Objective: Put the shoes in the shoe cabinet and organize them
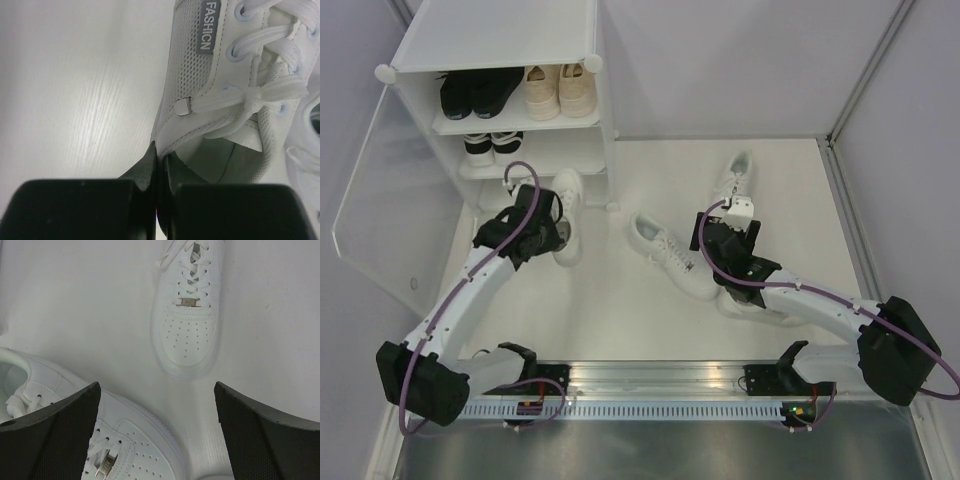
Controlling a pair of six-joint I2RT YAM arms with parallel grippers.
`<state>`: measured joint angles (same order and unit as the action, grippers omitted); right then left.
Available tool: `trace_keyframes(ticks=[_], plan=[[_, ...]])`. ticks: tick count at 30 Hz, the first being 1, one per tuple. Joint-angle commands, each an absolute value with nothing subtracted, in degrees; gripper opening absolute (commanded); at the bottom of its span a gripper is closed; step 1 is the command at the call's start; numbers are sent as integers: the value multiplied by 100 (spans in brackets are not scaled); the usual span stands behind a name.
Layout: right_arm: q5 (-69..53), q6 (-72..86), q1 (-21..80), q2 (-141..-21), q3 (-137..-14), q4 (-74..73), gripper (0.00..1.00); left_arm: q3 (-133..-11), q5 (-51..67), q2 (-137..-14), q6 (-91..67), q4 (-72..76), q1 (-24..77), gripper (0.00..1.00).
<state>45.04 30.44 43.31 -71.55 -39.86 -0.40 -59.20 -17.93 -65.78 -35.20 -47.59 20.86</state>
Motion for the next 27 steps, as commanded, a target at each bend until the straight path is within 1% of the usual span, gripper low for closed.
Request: trace_keyframes(ticks=[1, 5, 8, 13, 18, 25, 27], plan=[[4535, 3164, 4298, -7084, -4052, 44, 98, -6810, -1776, -6591, -2718, -4781, 1619, 2], [4544, 3182, 4298, -7066, -4052, 18, 98, -7871, -1468, -7223, -2251, -4860, 881, 2], [4553, 3173, 4289, -7066, -4052, 18, 98, -8585, -1126, -7882, -1996, -4992, 590, 2], [4579, 3164, 4272, -7049, -4069, 9, 98, -9420, -1037, -8630, -1723, -5159, 449, 2], [4544, 3164, 4263, -7058, -4078, 17, 98, -9878, -993, -9253, -1635, -5168, 273, 2], [4491, 3138, 4263, -7180, -4140, 17, 98, -10853, -879, -10107, -1609, -5063, 229, 2], [4509, 3155, 4254, -7216, -4183, -184, 98, -11021, -879, -10300, -1608, -5036, 229, 2]])
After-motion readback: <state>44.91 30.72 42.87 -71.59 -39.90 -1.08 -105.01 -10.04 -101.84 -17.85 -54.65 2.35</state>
